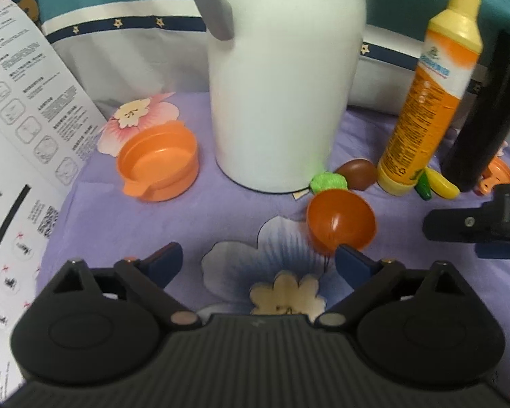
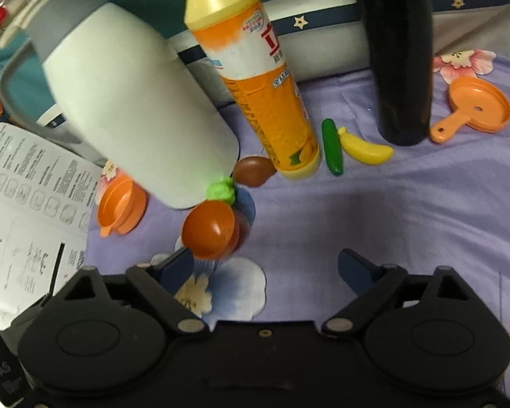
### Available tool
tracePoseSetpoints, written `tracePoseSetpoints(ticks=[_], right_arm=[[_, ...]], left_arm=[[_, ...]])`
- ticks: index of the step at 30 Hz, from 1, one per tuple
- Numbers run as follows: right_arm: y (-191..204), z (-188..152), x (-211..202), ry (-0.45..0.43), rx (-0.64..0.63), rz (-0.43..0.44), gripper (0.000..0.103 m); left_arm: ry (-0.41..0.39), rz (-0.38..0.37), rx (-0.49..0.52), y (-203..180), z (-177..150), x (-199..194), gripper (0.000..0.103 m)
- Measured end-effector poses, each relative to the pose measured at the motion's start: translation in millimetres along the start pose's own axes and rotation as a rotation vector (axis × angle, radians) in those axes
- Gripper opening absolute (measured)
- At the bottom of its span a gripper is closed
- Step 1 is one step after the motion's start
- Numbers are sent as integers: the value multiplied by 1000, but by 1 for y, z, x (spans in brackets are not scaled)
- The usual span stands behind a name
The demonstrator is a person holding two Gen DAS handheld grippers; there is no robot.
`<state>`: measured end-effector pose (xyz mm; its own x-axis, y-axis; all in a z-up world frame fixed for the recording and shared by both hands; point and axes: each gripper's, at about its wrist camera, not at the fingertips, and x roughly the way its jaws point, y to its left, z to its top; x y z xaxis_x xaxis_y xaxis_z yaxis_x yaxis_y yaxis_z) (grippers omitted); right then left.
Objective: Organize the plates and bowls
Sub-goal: 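Move both grippers to the orange-brown bowl and grasp its rim, then carry the orange-brown bowl and lower it into the clear bowl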
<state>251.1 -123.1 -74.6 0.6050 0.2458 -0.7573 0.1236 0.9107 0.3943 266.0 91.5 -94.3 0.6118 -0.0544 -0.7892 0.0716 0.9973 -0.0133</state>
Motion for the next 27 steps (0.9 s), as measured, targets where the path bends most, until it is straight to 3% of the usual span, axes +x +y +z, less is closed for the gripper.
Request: tracePoseSetpoints(ticks=[6, 10, 15, 22, 27], right_arm=[[6, 14, 35, 31, -10, 14, 68], [10, 18, 52, 45, -14, 33, 39], [15, 18, 62, 51, -25, 49, 28], [26, 9, 67, 55, -50, 64, 8], [31, 4, 66, 57, -64, 67, 7]], left_arm=[[21, -23, -19, -5, 8, 25, 78], [37, -34, -14, -10, 10, 37, 64], [64, -62, -25, -12, 9, 47, 49], [76, -92, -14, -17, 6, 51, 19], [81, -85, 20, -25, 3, 46, 14]])
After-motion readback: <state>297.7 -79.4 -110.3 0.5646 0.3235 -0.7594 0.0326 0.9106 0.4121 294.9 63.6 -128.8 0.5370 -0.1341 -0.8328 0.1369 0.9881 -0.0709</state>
